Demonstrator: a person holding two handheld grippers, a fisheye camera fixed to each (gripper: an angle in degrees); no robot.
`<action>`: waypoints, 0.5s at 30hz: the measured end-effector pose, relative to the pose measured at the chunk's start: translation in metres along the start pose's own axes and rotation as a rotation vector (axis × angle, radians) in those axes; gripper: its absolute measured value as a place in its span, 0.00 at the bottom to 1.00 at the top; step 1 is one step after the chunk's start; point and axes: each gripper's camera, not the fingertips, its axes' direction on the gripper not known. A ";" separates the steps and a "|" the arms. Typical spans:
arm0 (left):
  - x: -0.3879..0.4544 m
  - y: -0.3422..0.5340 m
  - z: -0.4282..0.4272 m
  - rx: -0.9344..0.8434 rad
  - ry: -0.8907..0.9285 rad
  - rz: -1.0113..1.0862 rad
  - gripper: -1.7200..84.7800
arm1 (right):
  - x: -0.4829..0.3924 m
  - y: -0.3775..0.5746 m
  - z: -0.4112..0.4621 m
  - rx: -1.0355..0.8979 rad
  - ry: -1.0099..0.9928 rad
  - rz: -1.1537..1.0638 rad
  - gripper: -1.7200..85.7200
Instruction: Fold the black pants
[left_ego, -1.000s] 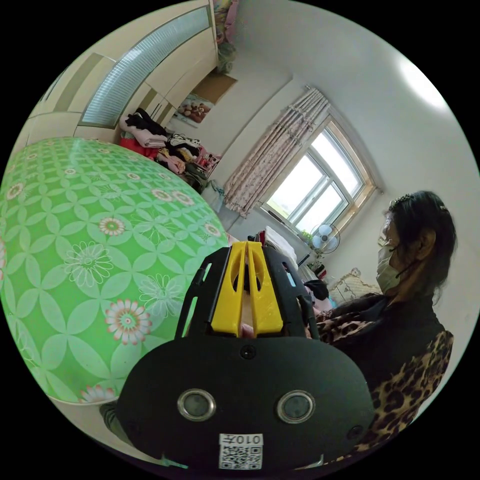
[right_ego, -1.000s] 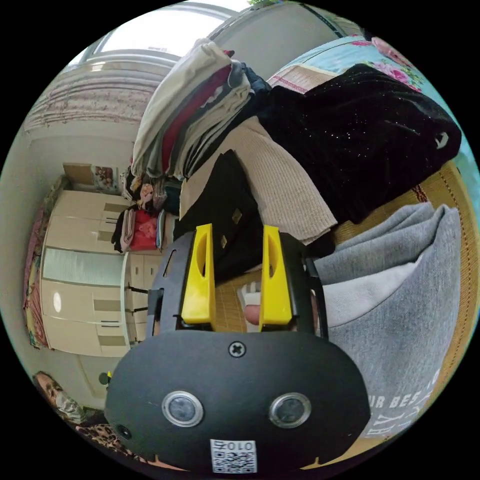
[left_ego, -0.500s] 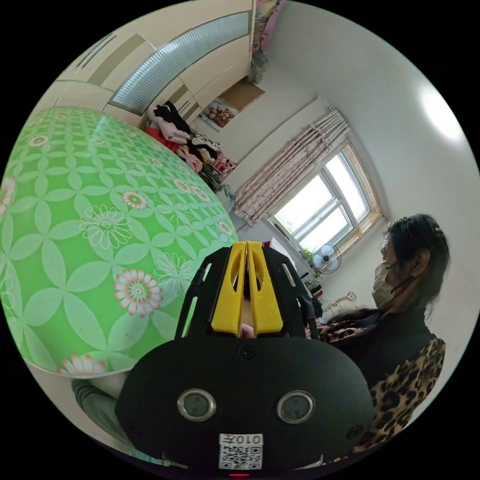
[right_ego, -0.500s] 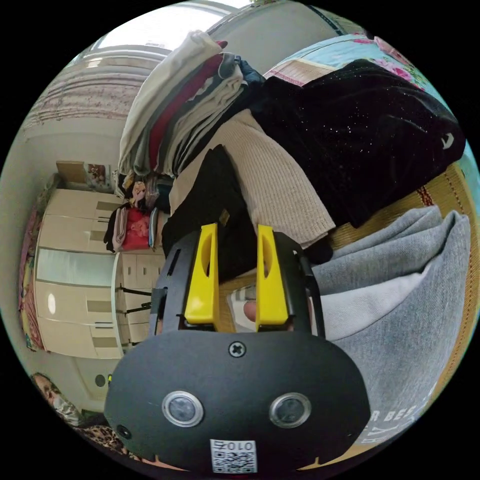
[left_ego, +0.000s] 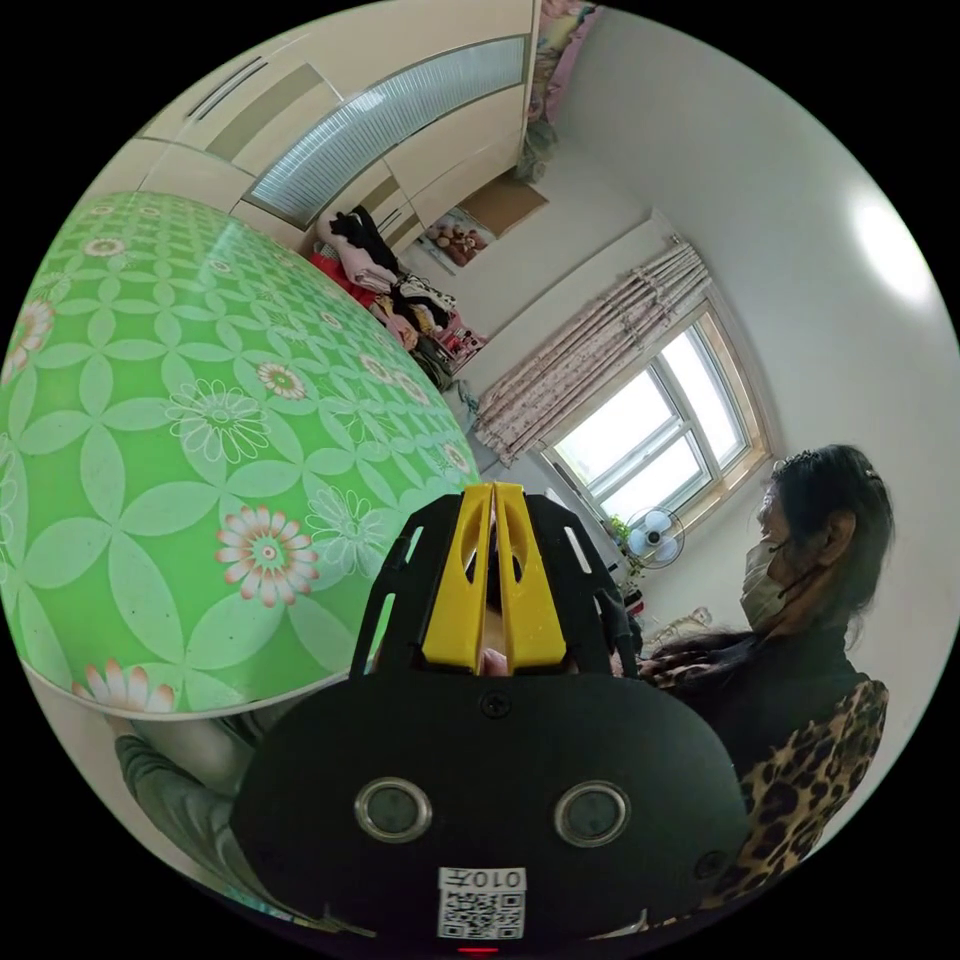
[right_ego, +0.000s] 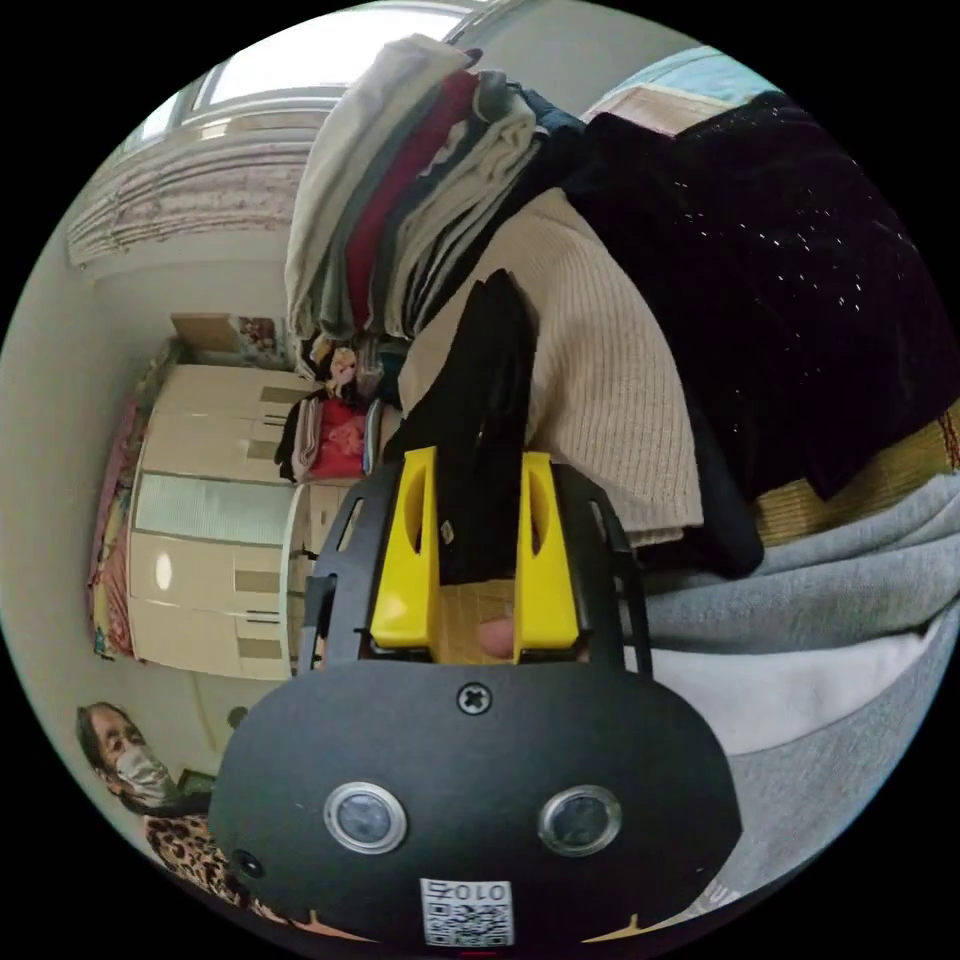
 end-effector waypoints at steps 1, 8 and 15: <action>-0.001 -0.002 0.001 0.001 -0.003 -0.001 0.02 | -0.012 0.002 0.000 0.015 0.040 -0.034 0.13; -0.015 -0.010 0.002 0.011 0.008 -0.013 0.02 | -0.079 -0.004 0.031 -0.047 0.246 -0.015 0.09; -0.044 -0.013 0.003 0.024 0.017 -0.079 0.02 | -0.235 0.026 0.105 -0.126 0.794 -0.423 0.08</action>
